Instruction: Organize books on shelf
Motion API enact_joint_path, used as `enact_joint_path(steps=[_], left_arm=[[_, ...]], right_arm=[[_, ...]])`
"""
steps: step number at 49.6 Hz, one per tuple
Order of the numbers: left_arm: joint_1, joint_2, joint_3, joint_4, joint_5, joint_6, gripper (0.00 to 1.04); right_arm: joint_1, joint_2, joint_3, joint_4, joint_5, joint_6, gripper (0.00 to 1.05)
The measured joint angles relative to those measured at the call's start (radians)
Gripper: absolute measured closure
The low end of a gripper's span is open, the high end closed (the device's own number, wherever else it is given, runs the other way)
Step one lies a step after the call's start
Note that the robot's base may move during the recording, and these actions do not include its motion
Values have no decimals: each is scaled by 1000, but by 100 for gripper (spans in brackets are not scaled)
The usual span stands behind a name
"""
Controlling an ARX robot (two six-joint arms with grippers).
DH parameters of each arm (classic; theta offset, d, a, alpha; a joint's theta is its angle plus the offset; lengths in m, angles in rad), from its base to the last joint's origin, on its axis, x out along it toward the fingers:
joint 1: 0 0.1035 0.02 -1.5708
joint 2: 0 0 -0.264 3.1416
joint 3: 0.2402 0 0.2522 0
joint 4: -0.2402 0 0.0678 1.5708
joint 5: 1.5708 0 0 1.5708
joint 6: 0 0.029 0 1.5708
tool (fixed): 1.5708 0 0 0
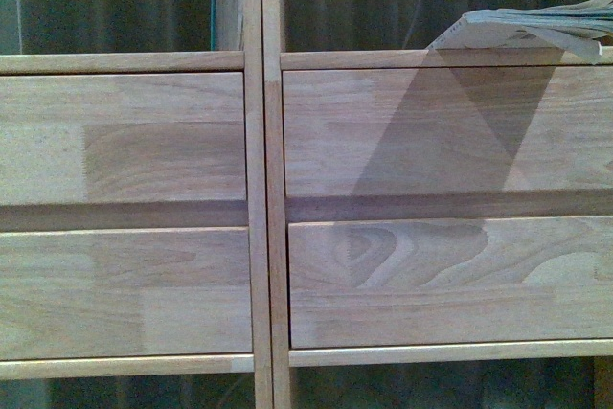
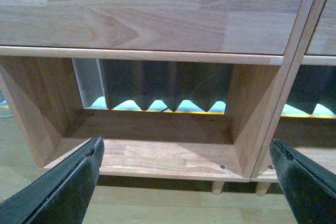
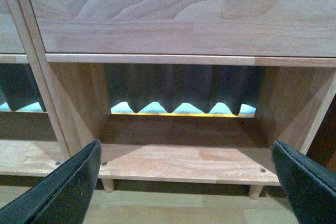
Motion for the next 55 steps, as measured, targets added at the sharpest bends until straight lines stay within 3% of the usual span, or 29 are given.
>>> enact_joint_path(steps=[55], left_arm=[[0,0,0,0,0,0,7]], right_arm=[[0,0,0,0,0,0,7]])
